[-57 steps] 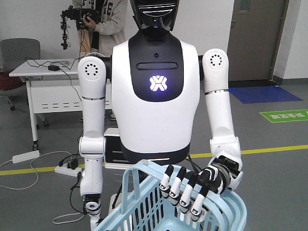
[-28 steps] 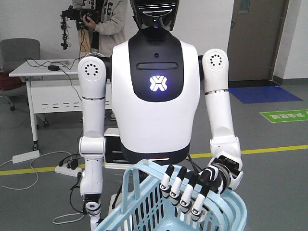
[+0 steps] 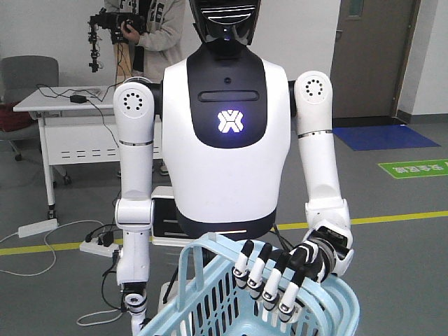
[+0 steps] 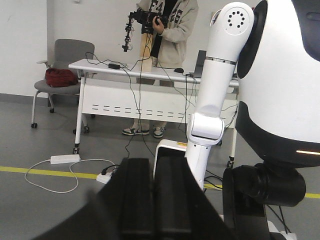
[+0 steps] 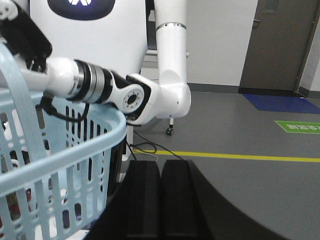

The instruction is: Pick snacks and fruit into basket

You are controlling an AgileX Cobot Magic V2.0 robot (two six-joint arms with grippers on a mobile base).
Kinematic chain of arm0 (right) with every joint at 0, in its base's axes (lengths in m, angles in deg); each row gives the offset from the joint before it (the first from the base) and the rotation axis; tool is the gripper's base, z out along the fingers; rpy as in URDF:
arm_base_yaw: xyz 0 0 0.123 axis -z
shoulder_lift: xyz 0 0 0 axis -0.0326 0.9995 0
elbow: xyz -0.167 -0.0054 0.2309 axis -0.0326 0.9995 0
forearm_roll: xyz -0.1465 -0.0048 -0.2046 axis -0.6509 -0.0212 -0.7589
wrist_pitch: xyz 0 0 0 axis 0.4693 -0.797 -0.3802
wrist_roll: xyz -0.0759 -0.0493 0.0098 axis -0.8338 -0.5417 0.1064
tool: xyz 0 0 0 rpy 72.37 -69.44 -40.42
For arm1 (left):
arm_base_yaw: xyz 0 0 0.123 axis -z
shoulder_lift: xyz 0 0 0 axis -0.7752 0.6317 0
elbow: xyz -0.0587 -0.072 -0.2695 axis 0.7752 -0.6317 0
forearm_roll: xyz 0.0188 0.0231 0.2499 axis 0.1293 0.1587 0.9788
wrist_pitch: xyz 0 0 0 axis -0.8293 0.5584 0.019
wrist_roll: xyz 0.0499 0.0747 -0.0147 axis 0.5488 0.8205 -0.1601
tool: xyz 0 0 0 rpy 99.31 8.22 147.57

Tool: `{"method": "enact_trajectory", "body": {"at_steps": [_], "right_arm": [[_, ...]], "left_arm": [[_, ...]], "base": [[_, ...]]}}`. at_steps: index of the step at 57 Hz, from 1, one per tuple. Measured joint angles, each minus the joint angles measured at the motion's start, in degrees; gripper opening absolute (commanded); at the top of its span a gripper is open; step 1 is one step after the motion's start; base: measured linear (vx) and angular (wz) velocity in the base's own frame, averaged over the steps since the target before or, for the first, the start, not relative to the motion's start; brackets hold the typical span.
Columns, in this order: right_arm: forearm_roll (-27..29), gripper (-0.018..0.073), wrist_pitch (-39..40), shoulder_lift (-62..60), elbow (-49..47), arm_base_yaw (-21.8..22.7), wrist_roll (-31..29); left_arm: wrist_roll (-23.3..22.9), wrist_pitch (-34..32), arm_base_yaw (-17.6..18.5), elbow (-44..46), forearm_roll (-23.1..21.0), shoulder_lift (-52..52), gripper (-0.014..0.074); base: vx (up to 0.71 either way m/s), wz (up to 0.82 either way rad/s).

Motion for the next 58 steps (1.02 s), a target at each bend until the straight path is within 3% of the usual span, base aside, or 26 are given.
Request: {"method": "enact_trajectory", "body": {"at_steps": [7,58], "right_arm": [[0.3,-0.0012,1.2,-0.6,3.7,0.0,1.2],[0.5,-0.0012,1.1,-0.7,3.7,0.1,2.1]], "left_arm": [[0.0,-0.2,0.0,0.0,0.0,0.0,-0.0007],[0.0,-0.3,0.0,0.0,0.0,0.0,-0.0007]], "base": [[0.0,0.0],[0.0,0.0]]}}
